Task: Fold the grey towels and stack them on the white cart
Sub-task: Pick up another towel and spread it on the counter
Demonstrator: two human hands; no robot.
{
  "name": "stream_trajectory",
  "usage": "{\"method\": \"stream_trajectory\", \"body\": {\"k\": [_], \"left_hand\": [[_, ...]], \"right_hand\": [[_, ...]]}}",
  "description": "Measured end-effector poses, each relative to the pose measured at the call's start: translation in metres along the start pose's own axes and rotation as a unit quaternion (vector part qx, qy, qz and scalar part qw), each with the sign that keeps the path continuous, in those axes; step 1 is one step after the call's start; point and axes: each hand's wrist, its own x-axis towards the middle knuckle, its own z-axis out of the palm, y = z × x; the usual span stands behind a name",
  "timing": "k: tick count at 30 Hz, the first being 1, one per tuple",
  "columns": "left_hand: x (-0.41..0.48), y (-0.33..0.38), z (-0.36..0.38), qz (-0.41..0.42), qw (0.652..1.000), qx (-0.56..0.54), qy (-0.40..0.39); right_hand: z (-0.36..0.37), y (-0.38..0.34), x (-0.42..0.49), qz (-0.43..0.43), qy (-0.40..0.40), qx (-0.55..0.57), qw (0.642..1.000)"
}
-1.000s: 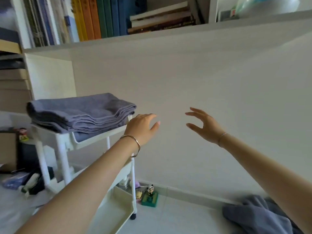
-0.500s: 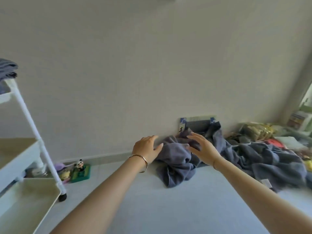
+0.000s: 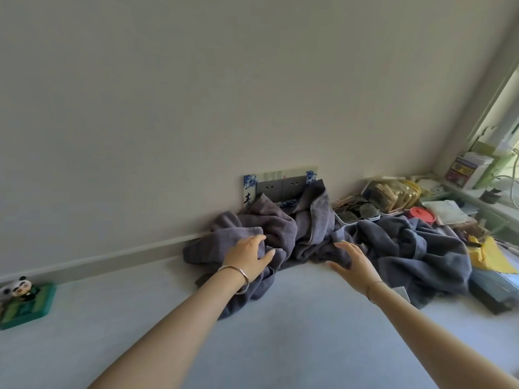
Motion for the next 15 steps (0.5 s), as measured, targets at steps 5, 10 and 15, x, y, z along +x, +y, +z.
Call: {"method": "stream_trajectory", "body": {"k": [5,10,15], "left_hand": [[0.064,0.047,0.064,0.035,0.999,-0.017,-0.029],[0.112,0.096,0.109,0.077,0.996,-0.019,-0.035],[0.154,0.129,0.141,0.167,0.983,0.065,-0.027]], "right_hand": [[-0.027,0.072,0.043,0.062,0.053,-0.002,0.997],[-0.056,0.122,0.074,0.114,0.122,-0.069,0.984],[-0.080,0.159,0.101,0.167,0.141,-0.075,0.973]]}}
